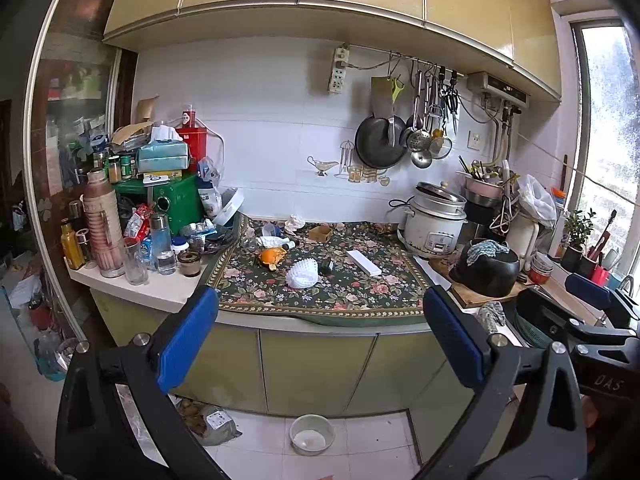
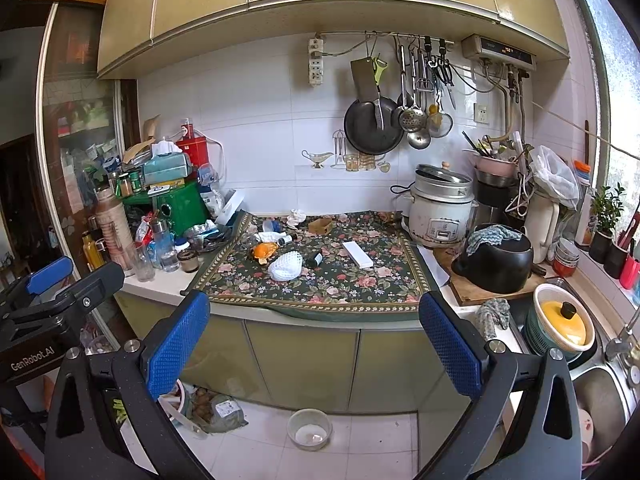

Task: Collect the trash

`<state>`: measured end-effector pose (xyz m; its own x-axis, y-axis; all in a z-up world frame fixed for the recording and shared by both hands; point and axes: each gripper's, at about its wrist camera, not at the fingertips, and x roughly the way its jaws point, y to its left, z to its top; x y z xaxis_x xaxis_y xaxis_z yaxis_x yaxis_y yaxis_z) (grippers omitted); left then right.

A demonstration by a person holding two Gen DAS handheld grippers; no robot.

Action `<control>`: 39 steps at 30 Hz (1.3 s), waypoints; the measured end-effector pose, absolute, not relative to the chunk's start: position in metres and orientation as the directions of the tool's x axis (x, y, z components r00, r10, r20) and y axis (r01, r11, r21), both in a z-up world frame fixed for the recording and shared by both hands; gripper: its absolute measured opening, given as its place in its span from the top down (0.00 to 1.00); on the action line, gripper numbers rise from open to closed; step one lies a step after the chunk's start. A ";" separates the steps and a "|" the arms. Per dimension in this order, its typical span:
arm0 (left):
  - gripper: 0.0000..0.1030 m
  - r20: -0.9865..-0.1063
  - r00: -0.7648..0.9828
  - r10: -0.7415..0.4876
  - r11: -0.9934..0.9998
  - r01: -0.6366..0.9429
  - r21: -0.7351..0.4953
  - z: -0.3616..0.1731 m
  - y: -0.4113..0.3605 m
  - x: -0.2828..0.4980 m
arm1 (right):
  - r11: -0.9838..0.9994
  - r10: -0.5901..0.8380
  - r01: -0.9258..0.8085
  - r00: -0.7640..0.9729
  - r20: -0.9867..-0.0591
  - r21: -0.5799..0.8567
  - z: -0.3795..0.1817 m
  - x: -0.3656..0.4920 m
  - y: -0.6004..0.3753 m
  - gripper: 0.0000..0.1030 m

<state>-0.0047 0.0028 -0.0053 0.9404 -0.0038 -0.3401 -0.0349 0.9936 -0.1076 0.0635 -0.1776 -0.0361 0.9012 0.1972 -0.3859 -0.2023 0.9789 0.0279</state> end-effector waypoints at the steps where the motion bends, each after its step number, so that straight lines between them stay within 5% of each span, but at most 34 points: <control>1: 0.00 -0.340 0.941 -0.003 0.994 -0.035 -0.108 -0.005 0.002 -0.005 | 0.979 0.198 -0.203 0.901 -0.386 0.030 -0.036 0.063 -0.177 0.00; 39: 0.00 -0.348 0.938 -0.012 0.993 -0.029 -0.113 -0.009 -0.002 -0.012 | 0.981 0.187 -0.190 0.892 -0.411 0.036 -0.049 0.063 -0.180 0.00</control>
<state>-0.0123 -0.0020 -0.0094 0.9375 -0.0119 -0.3477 -0.0291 0.9932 -0.1126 0.0626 -0.1802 -0.0489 0.8921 0.1874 -0.4111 -0.1897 0.9812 0.0357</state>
